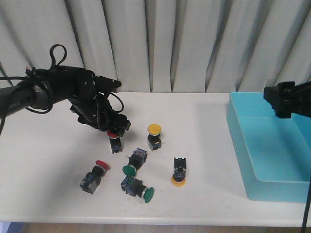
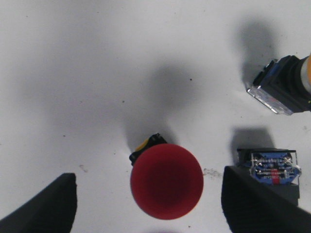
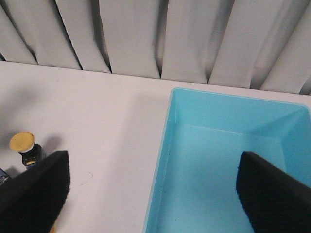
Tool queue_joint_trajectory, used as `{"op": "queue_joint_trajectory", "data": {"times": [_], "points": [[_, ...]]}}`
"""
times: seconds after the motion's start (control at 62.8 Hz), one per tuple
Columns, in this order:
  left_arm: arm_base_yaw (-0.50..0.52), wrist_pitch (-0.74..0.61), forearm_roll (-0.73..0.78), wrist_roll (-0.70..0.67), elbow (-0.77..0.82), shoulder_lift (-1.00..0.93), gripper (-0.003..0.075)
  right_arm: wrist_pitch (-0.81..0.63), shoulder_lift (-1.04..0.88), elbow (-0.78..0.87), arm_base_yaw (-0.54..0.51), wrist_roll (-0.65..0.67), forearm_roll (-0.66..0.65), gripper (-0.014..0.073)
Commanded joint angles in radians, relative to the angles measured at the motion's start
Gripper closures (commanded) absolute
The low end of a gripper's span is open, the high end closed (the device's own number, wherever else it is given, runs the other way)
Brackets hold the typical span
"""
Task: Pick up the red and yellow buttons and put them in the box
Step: 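Lower the left gripper onto the red-capped button and close it, then lift the red button with the left gripper toward the right gripper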
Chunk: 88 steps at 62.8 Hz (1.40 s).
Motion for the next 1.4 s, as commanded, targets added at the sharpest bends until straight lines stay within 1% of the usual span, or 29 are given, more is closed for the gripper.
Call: {"op": "queue_joint_trajectory", "data": {"times": [0.0,0.175,0.318,0.446,0.589,0.669,0.764,0.812,0.828,0.971,1.067,1.131,1.21,1.29,1.385], "points": [[-0.008,-0.026,-0.007,-0.032,-0.035,-0.048,0.0146,-0.061,-0.014,-0.034,-0.001,-0.011,-0.003,-0.0061],[-0.013,-0.034,-0.008,-0.044,-0.035,-0.031,0.0146,-0.06,-0.014,-0.034,-0.001,-0.011,-0.003,-0.0057],[-0.014,-0.034,-0.008,-0.088,-0.035,-0.014,0.0148,-0.06,-0.014,-0.034,-0.001,-0.011,-0.003,-0.0053],[-0.014,-0.038,-0.008,-0.089,-0.035,-0.003,0.015,-0.06,-0.014,-0.034,-0.001,-0.011,-0.003,-0.0051],[-0.014,-0.048,-0.008,-0.094,-0.035,-0.002,0.0173,-0.061,-0.014,-0.034,-0.001,-0.011,-0.003,-0.0048],[-0.014,-0.053,-0.008,-0.095,-0.035,-0.002,0.0202,-0.062,-0.014,-0.034,-0.001,-0.011,-0.003,-0.0045],[-0.014,-0.053,-0.008,-0.095,-0.035,-0.002,0.0257,-0.062,-0.014,-0.034,-0.001,-0.011,-0.003,-0.0042],[-0.014,-0.048,-0.011,-0.095,-0.035,-0.002,0.0297,-0.062,-0.014,-0.034,-0.001,-0.011,-0.003,-0.0041],[-0.014,-0.046,-0.012,-0.095,-0.035,-0.002,0.0454,-0.062,-0.014,-0.034,-0.001,-0.011,-0.003,-0.0038],[-0.014,-0.053,-0.012,-0.095,-0.04,-0.005,0.0633,-0.062,-0.014,-0.034,-0.001,-0.012,-0.003,-0.0032],[-0.014,-0.014,-0.009,-0.092,-0.077,-0.006,0.0723,-0.063,-0.014,-0.034,0.001,-0.014,-0.003,-0.0027],[-0.014,0.026,-0.009,-0.087,-0.114,-0.006,0.0729,-0.07,-0.014,-0.034,0.002,-0.033,-0.003,-0.0021],[-0.014,0.094,-0.009,-0.084,-0.177,-0.006,0.0728,-0.08,-0.014,-0.034,0.018,-0.091,-0.008,-0.0013],[-0.014,0.163,-0.009,-0.084,-0.245,-0.016,0.0728,-0.081,-0.014,-0.034,0.053,-0.175,-0.008,-0.0006],[-0.014,0.206,-0.013,-0.084,-0.308,-0.041,0.0728,-0.081,-0.005,-0.034,0.117,-0.252,-0.008,0.0002]]}}
